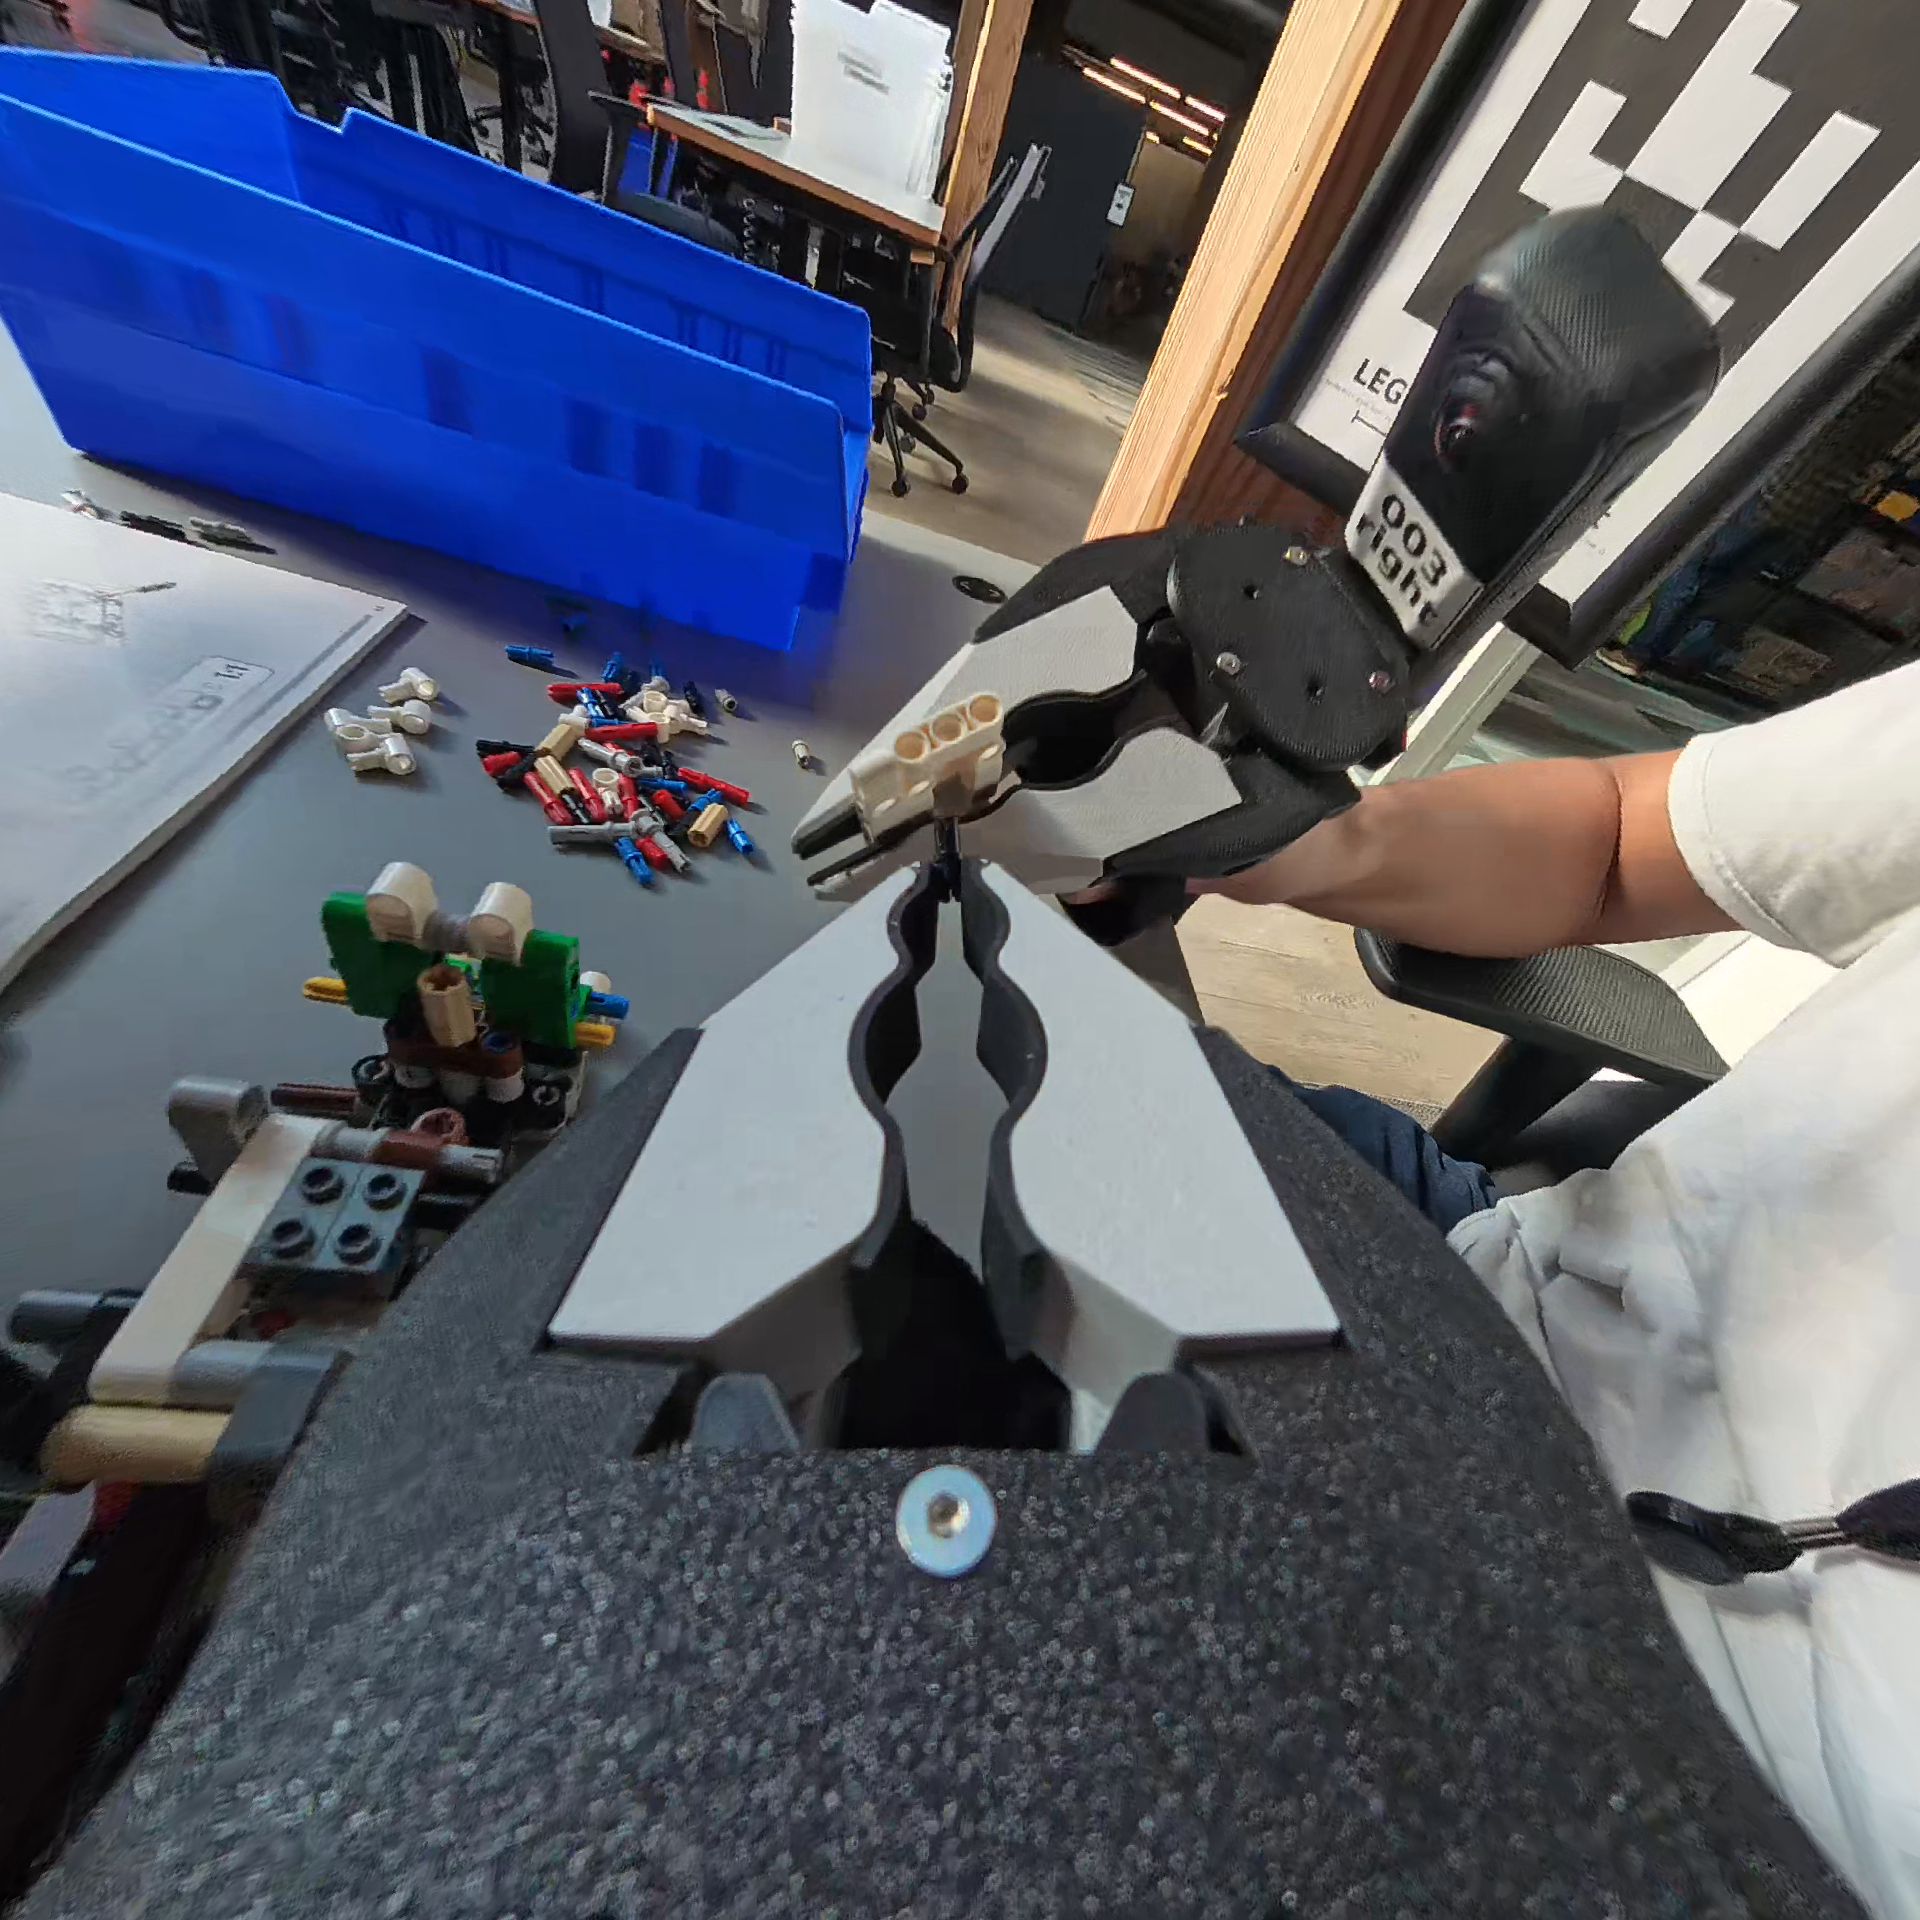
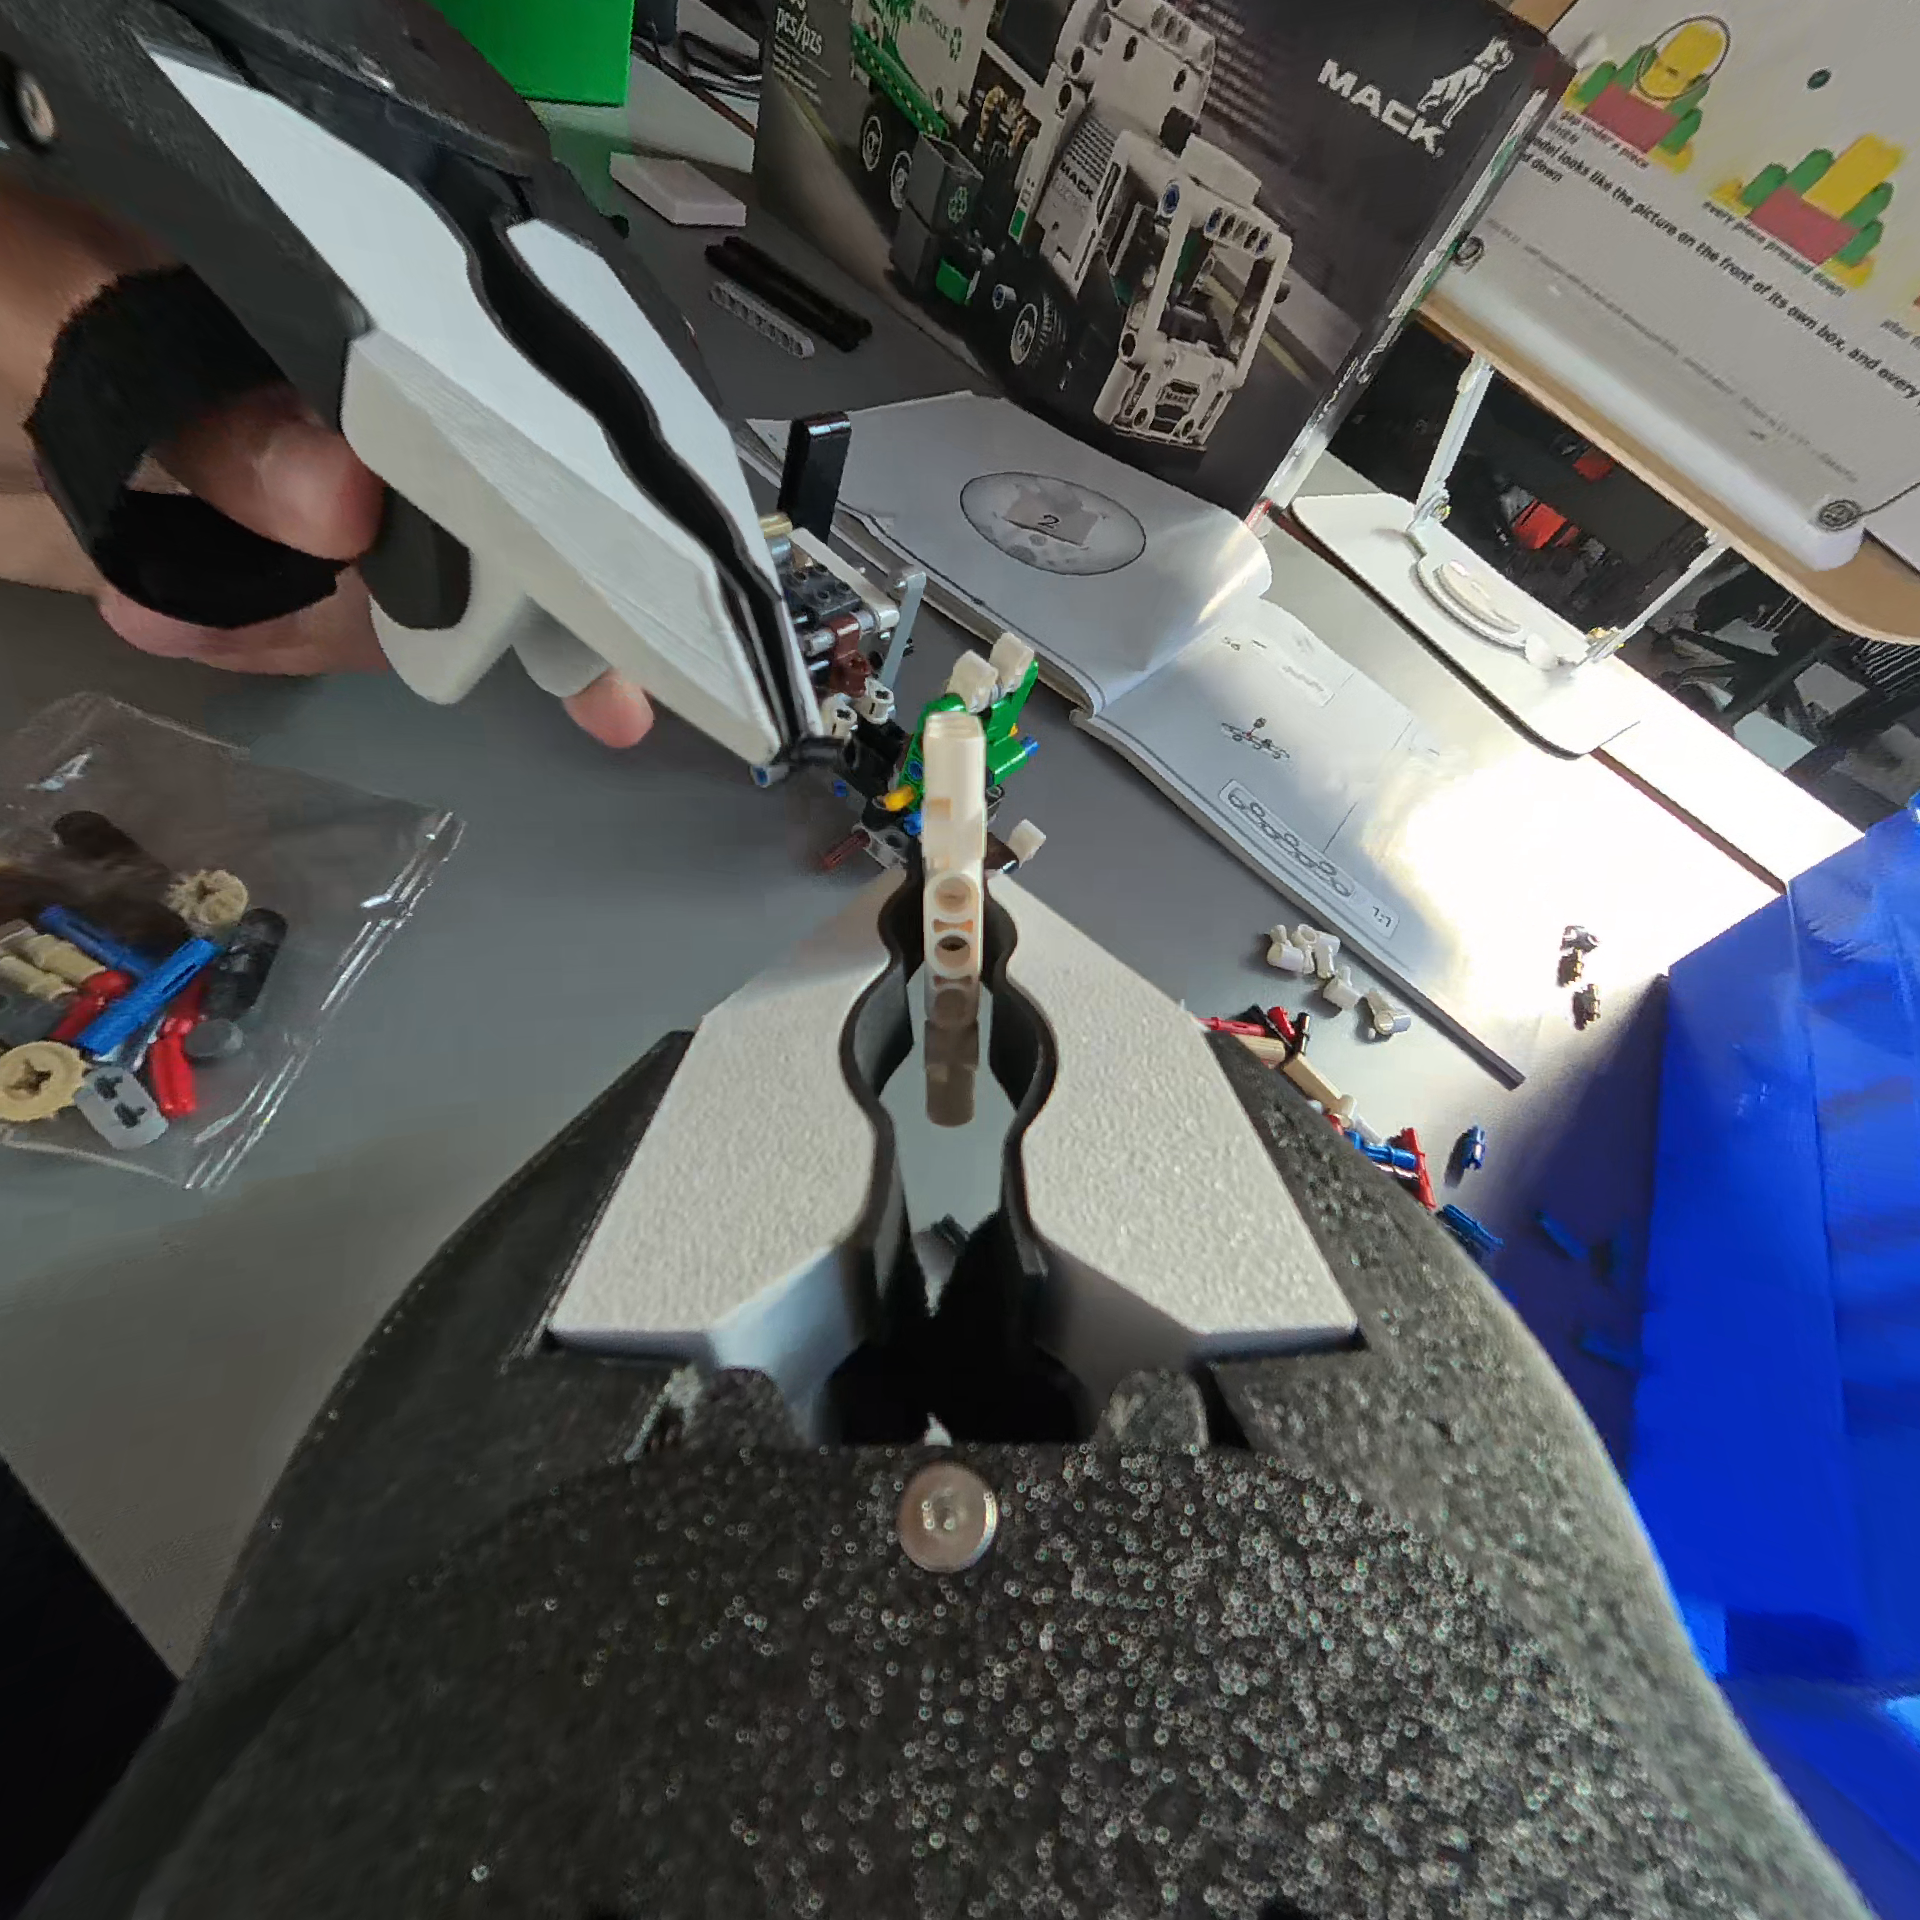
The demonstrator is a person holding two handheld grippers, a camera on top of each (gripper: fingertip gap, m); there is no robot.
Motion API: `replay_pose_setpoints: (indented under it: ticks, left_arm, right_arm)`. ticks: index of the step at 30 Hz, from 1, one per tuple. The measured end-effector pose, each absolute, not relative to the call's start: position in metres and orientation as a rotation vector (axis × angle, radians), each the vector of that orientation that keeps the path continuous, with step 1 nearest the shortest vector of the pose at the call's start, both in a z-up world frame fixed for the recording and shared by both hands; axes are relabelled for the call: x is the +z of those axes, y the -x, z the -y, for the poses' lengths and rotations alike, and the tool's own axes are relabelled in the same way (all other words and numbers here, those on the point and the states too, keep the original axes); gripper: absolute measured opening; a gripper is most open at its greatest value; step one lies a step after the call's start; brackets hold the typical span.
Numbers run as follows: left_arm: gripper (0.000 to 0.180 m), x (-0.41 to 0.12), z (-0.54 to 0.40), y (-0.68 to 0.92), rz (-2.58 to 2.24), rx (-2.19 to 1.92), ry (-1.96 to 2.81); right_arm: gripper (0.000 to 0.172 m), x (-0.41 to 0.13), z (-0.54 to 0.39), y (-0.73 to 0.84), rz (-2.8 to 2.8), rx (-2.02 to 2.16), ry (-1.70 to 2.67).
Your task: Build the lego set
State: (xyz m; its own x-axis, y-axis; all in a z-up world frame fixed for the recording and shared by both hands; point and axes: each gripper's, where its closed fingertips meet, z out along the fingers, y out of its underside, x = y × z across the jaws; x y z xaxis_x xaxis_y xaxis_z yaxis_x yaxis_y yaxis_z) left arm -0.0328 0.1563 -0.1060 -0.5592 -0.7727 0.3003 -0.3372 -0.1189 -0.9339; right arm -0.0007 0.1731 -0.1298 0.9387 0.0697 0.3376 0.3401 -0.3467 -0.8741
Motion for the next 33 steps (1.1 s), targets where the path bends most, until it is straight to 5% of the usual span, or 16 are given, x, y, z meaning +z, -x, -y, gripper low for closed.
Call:
replay_pose_setpoints:
  ticks: [1, 33]
  left_arm:
    - [0.002, -0.102, -0.159, 0.034, -1.773, -1.758, 1.240]
    - [0.002, -0.111, -0.162, 0.021, -1.657, -1.790, 1.466]
  right_arm:
    - [0.006, -0.134, -0.177, 0.002, 0.302, -0.289, 1.908]
    - [0.007, -0.134, -0.181, -0.003, 0.283, -0.505, 1.889]
